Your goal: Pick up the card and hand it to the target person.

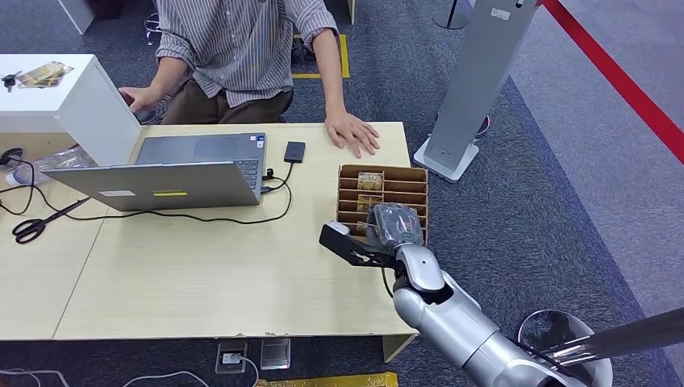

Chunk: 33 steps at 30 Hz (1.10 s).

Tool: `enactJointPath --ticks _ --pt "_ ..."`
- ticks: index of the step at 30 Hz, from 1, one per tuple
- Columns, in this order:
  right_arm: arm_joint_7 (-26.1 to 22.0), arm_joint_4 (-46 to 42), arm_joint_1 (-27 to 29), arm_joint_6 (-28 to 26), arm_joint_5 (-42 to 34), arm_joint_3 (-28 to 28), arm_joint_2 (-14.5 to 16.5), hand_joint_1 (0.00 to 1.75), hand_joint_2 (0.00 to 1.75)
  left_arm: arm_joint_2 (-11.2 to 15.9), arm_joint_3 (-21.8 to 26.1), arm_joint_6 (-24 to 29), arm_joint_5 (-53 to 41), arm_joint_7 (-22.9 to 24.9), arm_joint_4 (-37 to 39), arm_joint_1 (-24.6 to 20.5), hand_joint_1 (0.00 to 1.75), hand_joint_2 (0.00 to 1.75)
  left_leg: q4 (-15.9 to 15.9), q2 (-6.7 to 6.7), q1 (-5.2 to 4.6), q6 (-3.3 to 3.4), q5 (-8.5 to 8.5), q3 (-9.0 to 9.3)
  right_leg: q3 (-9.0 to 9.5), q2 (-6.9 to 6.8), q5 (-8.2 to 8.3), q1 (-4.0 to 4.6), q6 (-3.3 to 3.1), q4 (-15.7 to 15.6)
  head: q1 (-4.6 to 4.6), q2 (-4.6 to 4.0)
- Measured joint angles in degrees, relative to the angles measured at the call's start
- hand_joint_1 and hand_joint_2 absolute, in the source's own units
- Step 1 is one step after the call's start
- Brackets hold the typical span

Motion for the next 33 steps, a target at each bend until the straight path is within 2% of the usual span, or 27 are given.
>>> enactJointPath --ticks 3,7,11,17,20,24,27,30,33 --pt "1.11 -3.17 -0.32 1.33 -1.29 -1.04 -1.23 1.75 1.75 0.07 0.00 0.07 0.26 -0.02 0.00 0.04 0.00 0.00 0.00 0.00 0.00 0.00 0.00 -0.01 -0.01 0.00 0.00 0.00 0.00 0.00 0.03 -0.01" --pt "2.55 -11.22 -1.74 7.07 -7.27 -3.07 -3.93 1.75 1.75 0.36 0.03 0.10 0.82 -0.02 0.00 0.12 0.00 0.00 0.01 0.00 -0.01 0.00 0.00 0.00 -0.02 0.02 0.01 -0.01 0.00 0.00 0.07 -0.01" --pt "1.13 -20.35 -3.01 11.18 -14.04 -4.56 -6.27 1.75 1.75 0.61 0.07 0.04 1.38 -0.02 0.00 0.20 0.00 0.00 0.02 0.00 0.00 0.00 0.00 0.01 -0.03 0.02 0.01 0.00 0.00 0.00 0.02 0.00" --pt "-1.68 -29.58 -3.63 11.92 -15.73 -5.47 -8.10 1.75 1.75 0.63 0.14 0.03 1.67 -0.02 0.00 0.24 0.00 0.00 0.01 0.00 0.00 0.00 0.00 0.00 -0.03 0.04 0.01 0.00 0.00 0.00 0.01 0.00" --pt "-5.04 -31.41 -3.48 8.53 -14.74 -5.48 -8.15 1.75 1.75 0.63 0.15 -0.02 1.68 -0.10 0.00 0.23 0.00 0.00 0.01 0.00 0.00 0.00 0.00 -0.01 -0.02 0.03 0.01 0.00 0.00 0.00 0.02 -0.01" --pt "-16.18 -30.06 -2.98 -2.33 -17.84 -5.43 -7.21 1.75 1.75 0.59 0.13 -0.35 1.36 -0.31 0.00 0.15 0.00 0.00 0.01 0.00 0.00 0.00 0.00 -0.03 -0.02 0.03 0.01 0.00 0.00 0.00 0.05 0.00" --pt "-23.23 -27.10 -2.40 -8.57 -22.20 -5.36 -5.90 1.75 1.75 0.51 0.11 -0.51 1.09 -0.61 0.00 0.04 0.00 0.00 0.01 -0.01 0.00 0.00 0.00 -0.04 -0.02 -0.01 0.01 0.00 0.00 0.01 0.02 0.00" --pt "-26.66 -24.07 -1.81 -12.35 -25.43 -5.34 -4.71 1.75 1.75 0.46 0.11 -0.48 1.07 -0.83 0.00 0.03 0.00 0.00 0.01 -0.01 0.00 0.00 0.00 -0.05 -0.03 0.00 0.00 0.00 0.00 0.01 0.03 0.00" --pt "-27.57 -21.81 -1.54 -13.56 -27.46 -5.22 -3.96 1.75 1.75 0.44 0.10 -0.30 1.05 -0.88 0.00 0.03 0.00 0.00 0.01 -0.01 0.00 0.00 0.00 -0.06 -0.04 0.00 0.00 0.00 0.00 0.01 0.02 0.00"
